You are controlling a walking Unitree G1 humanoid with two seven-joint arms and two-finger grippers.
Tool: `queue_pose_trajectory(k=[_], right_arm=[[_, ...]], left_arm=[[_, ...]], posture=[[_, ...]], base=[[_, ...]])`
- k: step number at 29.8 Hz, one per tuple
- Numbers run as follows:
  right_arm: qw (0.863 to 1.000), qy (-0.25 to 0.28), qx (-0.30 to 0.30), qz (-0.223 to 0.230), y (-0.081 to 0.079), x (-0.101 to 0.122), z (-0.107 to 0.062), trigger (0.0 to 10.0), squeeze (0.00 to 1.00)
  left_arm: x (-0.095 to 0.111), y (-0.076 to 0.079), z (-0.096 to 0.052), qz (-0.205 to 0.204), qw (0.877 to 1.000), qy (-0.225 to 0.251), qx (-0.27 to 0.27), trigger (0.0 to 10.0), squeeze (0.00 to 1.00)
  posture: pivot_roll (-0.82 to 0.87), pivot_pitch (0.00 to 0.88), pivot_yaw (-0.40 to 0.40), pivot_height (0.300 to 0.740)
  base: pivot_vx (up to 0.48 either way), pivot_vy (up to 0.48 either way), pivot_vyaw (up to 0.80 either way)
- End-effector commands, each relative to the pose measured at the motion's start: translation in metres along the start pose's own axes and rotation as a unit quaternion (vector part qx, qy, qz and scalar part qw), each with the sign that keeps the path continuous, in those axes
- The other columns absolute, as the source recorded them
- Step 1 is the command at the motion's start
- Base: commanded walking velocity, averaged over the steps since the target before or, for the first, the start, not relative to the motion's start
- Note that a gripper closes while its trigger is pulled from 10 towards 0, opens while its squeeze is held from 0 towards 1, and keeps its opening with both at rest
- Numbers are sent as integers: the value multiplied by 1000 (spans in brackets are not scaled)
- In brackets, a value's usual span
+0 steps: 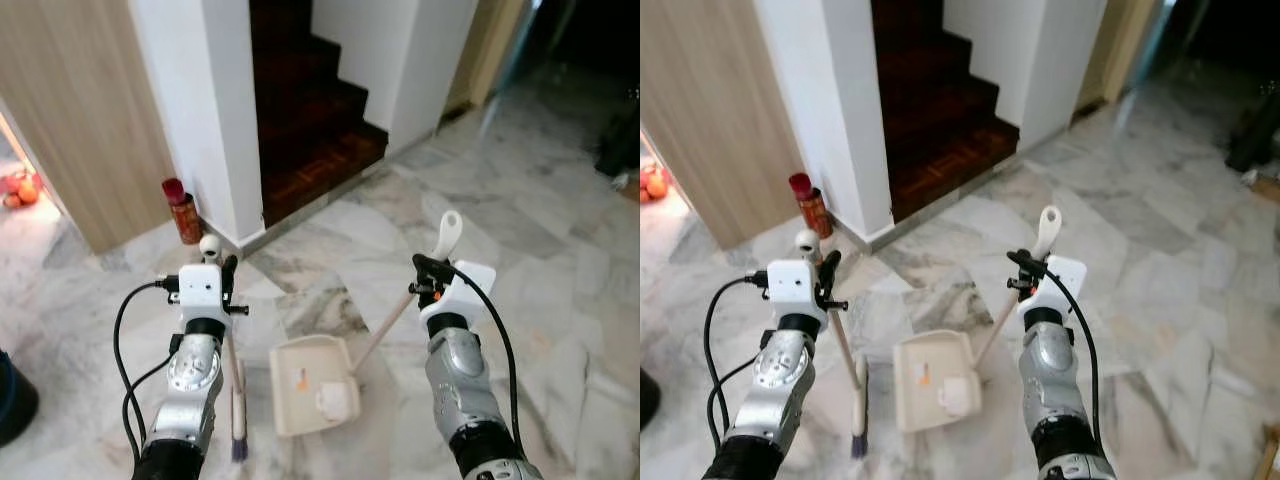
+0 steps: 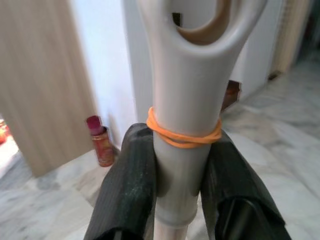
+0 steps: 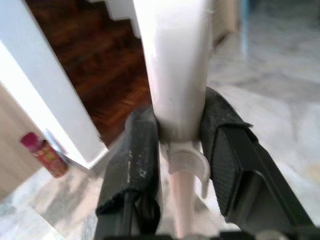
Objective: Sweep floor
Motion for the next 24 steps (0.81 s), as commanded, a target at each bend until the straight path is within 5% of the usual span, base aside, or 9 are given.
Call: queue_pose_trajectory(k=[1, 14, 24], right_arm=[[999, 33, 6, 6, -6, 19, 5, 10000, 0], [999, 29, 21, 9, -15, 17, 5, 10000, 0], [999, 29, 28, 11, -20, 16, 4, 10000, 0]], left_arm=[[11, 2, 3, -6, 1000, 20, -5, 10000, 0], [12, 5, 3, -7, 1000, 19, -13, 10000, 0], [14, 9, 4, -8, 1000, 22, -16, 10000, 0]], posture=[[75, 0, -31, 740], [82, 0, -24, 740], [89, 0, -24, 740]], base=[[0, 311, 800], [0, 307, 174], [0, 303, 771]])
Point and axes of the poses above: a point about 5 cm out from each wrist's last joint towards the gripper, its own z axis pointing out of the wrist towards the gripper, its own x axis along the axis of the wrist's last joint, y = z × x, the point moved 6 cm from there along z, pointing out of the wrist towards the gripper, and after that the axes turned 15 degrees about -z, right-handed, at the moved point
